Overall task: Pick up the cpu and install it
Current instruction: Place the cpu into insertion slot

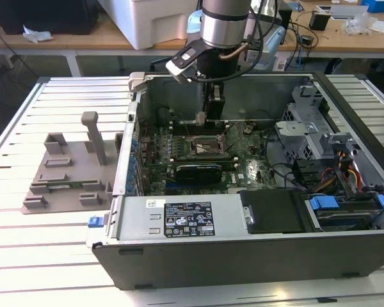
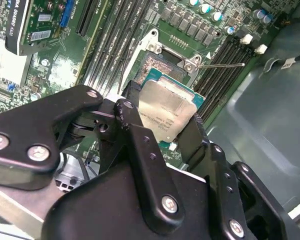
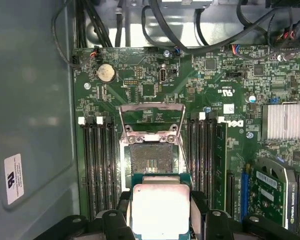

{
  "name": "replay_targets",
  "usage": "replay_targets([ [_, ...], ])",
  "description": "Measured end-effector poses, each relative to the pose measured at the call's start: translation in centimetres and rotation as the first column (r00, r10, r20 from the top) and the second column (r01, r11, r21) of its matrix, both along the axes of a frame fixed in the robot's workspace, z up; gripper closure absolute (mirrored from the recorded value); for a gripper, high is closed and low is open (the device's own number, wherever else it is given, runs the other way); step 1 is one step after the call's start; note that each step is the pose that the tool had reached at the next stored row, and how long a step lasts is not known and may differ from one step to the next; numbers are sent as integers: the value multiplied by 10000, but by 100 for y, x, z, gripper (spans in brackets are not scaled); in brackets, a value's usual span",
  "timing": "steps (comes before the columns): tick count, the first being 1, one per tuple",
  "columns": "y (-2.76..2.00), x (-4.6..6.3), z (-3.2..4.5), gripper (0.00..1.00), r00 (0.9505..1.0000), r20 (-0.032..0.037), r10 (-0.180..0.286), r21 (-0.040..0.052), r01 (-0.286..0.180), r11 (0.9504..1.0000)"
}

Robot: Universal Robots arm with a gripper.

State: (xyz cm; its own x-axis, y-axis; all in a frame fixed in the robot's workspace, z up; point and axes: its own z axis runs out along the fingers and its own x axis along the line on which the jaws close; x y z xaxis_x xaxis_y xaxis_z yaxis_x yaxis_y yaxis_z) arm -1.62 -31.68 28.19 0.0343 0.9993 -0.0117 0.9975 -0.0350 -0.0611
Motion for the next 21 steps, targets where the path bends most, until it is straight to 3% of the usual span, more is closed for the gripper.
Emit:
replay_targets([
  [4,-1,0,0,45,9999,-1,160,-55,-160,9999],
  [6,9,3,-7,45,9989,-8,478,-222,-478,9986],
  [9,23,14,-37,45,9983,-11,580,-231,-580,9981],
  [21,37,46,-346,45,9981,-45,614,-231,-615,9978],
])
